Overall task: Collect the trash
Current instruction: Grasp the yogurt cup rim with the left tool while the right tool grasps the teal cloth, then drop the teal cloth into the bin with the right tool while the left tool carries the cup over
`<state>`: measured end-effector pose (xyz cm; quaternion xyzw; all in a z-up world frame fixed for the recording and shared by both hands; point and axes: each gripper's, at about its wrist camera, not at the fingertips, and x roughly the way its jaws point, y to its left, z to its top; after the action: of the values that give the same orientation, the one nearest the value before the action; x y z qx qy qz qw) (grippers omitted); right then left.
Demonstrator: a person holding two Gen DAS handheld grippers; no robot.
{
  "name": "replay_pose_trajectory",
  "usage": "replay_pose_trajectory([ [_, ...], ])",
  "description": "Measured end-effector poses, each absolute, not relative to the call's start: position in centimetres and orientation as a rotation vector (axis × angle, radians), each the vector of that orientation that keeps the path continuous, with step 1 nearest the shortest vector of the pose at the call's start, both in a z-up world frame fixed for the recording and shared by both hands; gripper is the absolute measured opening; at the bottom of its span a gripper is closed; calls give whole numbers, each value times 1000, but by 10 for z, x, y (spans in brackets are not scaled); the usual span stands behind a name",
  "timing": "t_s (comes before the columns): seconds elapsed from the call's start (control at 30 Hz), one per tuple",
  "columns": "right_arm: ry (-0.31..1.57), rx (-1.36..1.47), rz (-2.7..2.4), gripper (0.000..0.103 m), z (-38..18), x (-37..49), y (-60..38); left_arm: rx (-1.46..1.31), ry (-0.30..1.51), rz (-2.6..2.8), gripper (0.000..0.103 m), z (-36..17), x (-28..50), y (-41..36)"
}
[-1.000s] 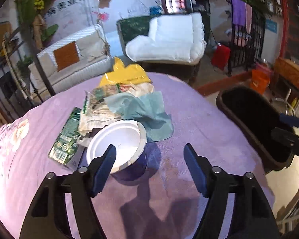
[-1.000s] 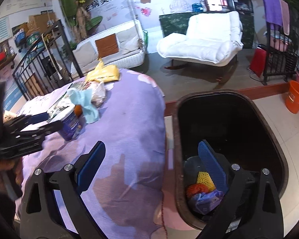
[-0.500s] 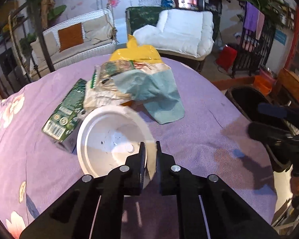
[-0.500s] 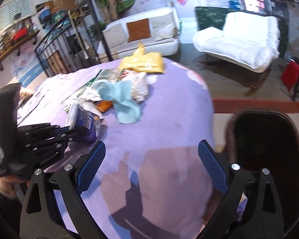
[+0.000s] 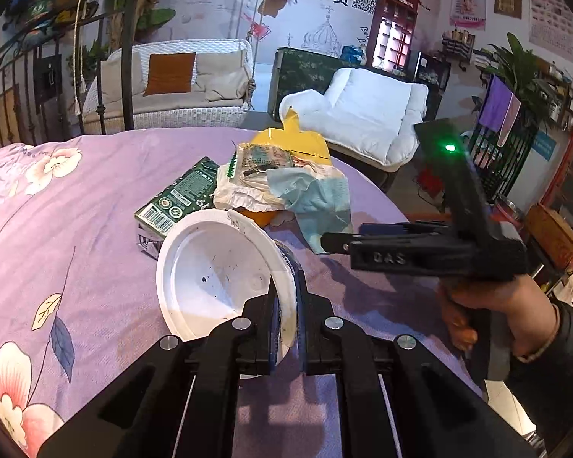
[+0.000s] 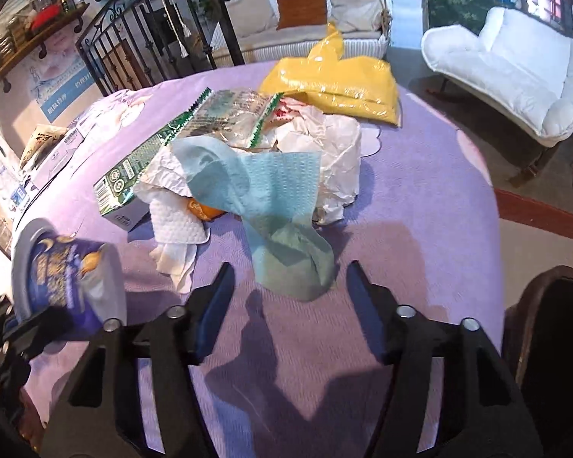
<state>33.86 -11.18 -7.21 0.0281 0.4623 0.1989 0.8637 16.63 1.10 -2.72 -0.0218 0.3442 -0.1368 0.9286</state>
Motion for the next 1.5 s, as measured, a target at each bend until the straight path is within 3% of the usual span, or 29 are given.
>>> replay_pose_trajectory([
  [0.07, 992, 75, 416, 30, -77, 345, -112, -49, 703, -275, 8, -28, 165, 12],
  [0.17, 980, 88, 425, 15, -76, 342, -113, -68, 701, -271, 8, -29, 163, 13],
  [0.27, 960, 96, 438, 8, -71, 331, -115, -76, 705, -261, 8, -32, 161, 13],
  [0.93, 752, 244, 403, 5, -20, 221, -171, -99, 650, -309, 8, -19, 138, -2],
  [1.5, 720, 353, 129, 5, -25, 156, -292, -96, 643, -472, 8, -17, 120, -50],
])
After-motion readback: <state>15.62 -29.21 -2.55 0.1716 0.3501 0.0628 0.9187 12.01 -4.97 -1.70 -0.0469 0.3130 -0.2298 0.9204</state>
